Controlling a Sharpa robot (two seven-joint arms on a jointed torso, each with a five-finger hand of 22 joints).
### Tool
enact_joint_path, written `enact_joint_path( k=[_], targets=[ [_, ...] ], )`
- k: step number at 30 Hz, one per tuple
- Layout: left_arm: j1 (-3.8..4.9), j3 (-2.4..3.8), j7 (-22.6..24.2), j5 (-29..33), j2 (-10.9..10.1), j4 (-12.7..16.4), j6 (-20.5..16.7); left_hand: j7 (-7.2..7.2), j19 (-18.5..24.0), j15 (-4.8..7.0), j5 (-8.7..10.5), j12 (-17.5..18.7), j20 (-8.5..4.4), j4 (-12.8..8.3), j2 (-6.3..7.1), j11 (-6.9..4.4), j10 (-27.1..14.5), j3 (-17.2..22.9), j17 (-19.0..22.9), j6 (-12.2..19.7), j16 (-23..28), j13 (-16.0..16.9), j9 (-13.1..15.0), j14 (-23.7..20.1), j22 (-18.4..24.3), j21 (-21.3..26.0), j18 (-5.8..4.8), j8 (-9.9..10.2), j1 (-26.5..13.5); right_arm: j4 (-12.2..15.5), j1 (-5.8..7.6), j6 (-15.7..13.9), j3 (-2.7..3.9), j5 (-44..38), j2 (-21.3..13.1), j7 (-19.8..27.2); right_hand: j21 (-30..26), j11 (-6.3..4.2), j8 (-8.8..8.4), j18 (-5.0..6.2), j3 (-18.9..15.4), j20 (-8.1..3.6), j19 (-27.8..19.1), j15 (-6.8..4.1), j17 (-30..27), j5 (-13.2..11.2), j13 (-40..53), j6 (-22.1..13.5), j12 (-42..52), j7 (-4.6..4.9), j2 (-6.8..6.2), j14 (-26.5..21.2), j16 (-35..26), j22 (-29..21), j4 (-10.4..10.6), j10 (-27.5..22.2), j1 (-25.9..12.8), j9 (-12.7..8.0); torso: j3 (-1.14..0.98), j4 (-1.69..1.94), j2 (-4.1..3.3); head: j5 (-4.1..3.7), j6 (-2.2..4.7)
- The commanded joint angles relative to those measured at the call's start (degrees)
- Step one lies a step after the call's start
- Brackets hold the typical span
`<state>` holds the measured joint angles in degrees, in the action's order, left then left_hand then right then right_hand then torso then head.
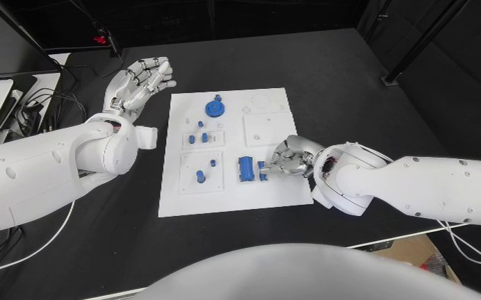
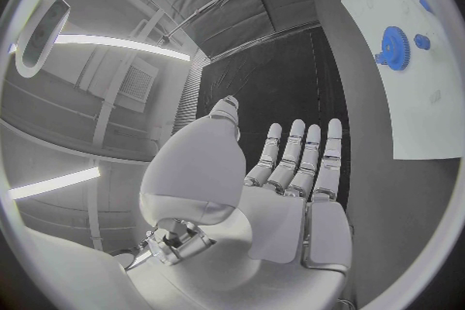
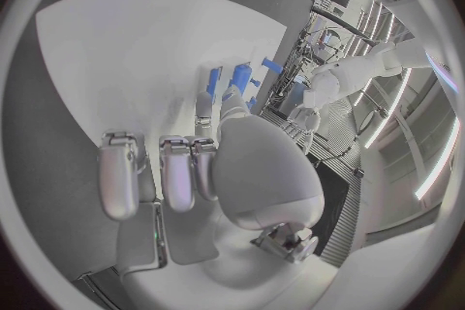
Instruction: Assemble the parts on the task board
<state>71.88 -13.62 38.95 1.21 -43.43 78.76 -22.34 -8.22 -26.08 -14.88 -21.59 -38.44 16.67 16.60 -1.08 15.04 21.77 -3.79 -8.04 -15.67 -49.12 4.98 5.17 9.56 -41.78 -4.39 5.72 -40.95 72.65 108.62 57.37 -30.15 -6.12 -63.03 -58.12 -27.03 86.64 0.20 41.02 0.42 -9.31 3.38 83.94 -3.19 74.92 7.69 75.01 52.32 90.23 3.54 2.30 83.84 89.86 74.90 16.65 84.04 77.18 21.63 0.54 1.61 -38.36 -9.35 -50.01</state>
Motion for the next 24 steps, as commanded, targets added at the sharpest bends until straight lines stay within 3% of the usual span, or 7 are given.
enact_joint_path(
  k=[1,8,9,12,16,20,24],
  targets=[
    [-0.01,0.06,4.9,0.0,0.2,0.0,0.8,-8.79,0.4,0.05,-0.15,-0.2,-0.07,0.1,-0.62,0.03,-0.7,-0.5,0.2,0.3,-0.3,-0.1,-0.1,-0.6,0.1,-0.3,-0.68,-0.3,-0.1,0.0,0.15,-10.4,0.05,10.1,-0.7,16.3,-2.0,0.28,-1.02,1.19,-1.3,-0.29,2.1,-0.15,15.1,1.9,15.0,-1.3,-0.2,0.52,-0.18,6.2,0.1,12.9,0.0,6.0,-2.3,-0.1,-0.04,0.02,-0.04,0.46,0.01],
    [-0.41,0.06,8.0,0.7,0.7,0.1,1.0,-5.25,0.6,-0.2,1.3,-2.0,-0.03,0.2,0.36,-2.18,0.6,-2.5,2.0,-4.7,-1.4,-1.0,-0.7,-0.7,0.1,-0.7,-0.73,-1.7,-1.4,-4.0,3.15,-7.1,0.09,31.1,-0.7,41.0,-30.6,3.66,-4.21,7.23,-2.8,2.49,-21.7,4.11,11.7,2.7,15.0,-6.9,-0.3,2.99,1.61,1.9,-4.1,2.8,-0.3,5.9,-1.3,-1.2,-0.19,0.28,0.17,1.83,0.01],
    [-0.53,0.06,8.6,0.8,0.8,0.1,0.9,-4.97,0.5,-0.49,1.48,-2.2,-0.03,0.2,0.37,-3.02,0.8,-2.7,2.3,-5.9,-1.6,-1.1,-0.9,-0.8,0.1,-0.8,-0.81,-1.6,-1.6,-5.3,3.53,-5.8,0.09,33.6,-0.3,44.7,-36.9,3.87,-5.52,8.13,-3.3,3.14,-27.2,4.6,6.6,3.1,13.0,-9.4,-3.2,4.45,1.83,-5.4,-10.8,0.6,-0.1,2.2,-1.1,-2.2,-0.2,0.24,0.2,1.9,0.01],
    [-0.79,0.06,10.1,0.9,0.9,0.3,0.7,-4.59,0.3,-1.05,1.93,-2.4,-0.03,0.2,0.65,-4.15,1.0,-3.0,2.9,-7.9,-2.0,-1.3,-1.3,-0.9,0.1,-1.1,-1.12,-0.9,-1.8,-7.6,4.11,-4.1,0.1,38.1,0.7,51.5,-47.3,5.22,-7.21,8.45,-4.5,4.53,-36.5,6.05,-12.7,4.1,-10.0,-13.3,-38.9,4.92,3.01,-34.1,-37.9,-3.2,-0.9,-36.9,-1.7,-3.7,-0.29,0.27,0.11,2.21,1.18],
    [-1.21,0.06,12.7,0.9,1.0,0.7,0.0,-4.03,0.2,-1.33,2.77,-2.2,-0.06,0.3,1.89,-4.9,0.5,-3.2,3.6,-8.6,-2.4,-1.3,-1.5,-1.2,0.1,-1.3,-1.36,0.4,-2.6,-11.3,4.7,-3.3,0.12,44.5,2.6,61.2,-57.7,9.48,-8.46,7.33,-7.6,7.5,-43.2,10.6,-26.2,4.4,-28.6,-17.3,-57.9,4.99,2.5,-42.6,-51.6,-9.8,0.3,-43.9,-5.9,-5.6,-0.29,0.36,0.1,2.56,2.45],
    [-1.7,0.06,14.7,1.0,1.1,1.2,-0.6,-4.07,0.3,-0.97,3.51,-1.6,-0.18,0.4,5.03,-5.16,-1.6,-2.2,4.2,-6.3,-2.8,-1.3,-1.5,-2.2,0.4,-1.4,-1.34,2.4,-4.2,-13.5,4.96,-2.2,0.13,48.5,4.5,66.9,-68.1,11.56,-11.26,5.85,0.8,9.22,-53.2,13.18,-34.8,4.4,-37.6,-24.4,-66.9,2.65,-9.97,-52.7,-61.2,-16.9,0.4,-51.8,-17.5,-7.5,-0.24,0.14,0.05,3.13,3.53],
    [-2.18,0.07,15.8,1.0,1.1,1.4,-0.9,-4.44,1.6,-0.52,3.69,-1.5,-0.37,0.5,7.46,-4.89,-3.2,-1.8,4.3,-4.0,-3.0,-1.3,-1.4,-2.9,1.8,-1.0,-1.08,2.8,-5.1,-14.4,5.02,-1.2,0.12,49.8,5.8,68.9,-74.7,8.94,-13.61,4.07,-1.5,10.81,-60.1,11.13,-39.0,5.3,-41.4,-32.2,-71.8,0.39,-14.86,-62.9,-67.0,-21.2,0.7,-60.4,-22.1,-8.8,-0.24,-0.02,0.06,3.38,4.36]
  ],
)
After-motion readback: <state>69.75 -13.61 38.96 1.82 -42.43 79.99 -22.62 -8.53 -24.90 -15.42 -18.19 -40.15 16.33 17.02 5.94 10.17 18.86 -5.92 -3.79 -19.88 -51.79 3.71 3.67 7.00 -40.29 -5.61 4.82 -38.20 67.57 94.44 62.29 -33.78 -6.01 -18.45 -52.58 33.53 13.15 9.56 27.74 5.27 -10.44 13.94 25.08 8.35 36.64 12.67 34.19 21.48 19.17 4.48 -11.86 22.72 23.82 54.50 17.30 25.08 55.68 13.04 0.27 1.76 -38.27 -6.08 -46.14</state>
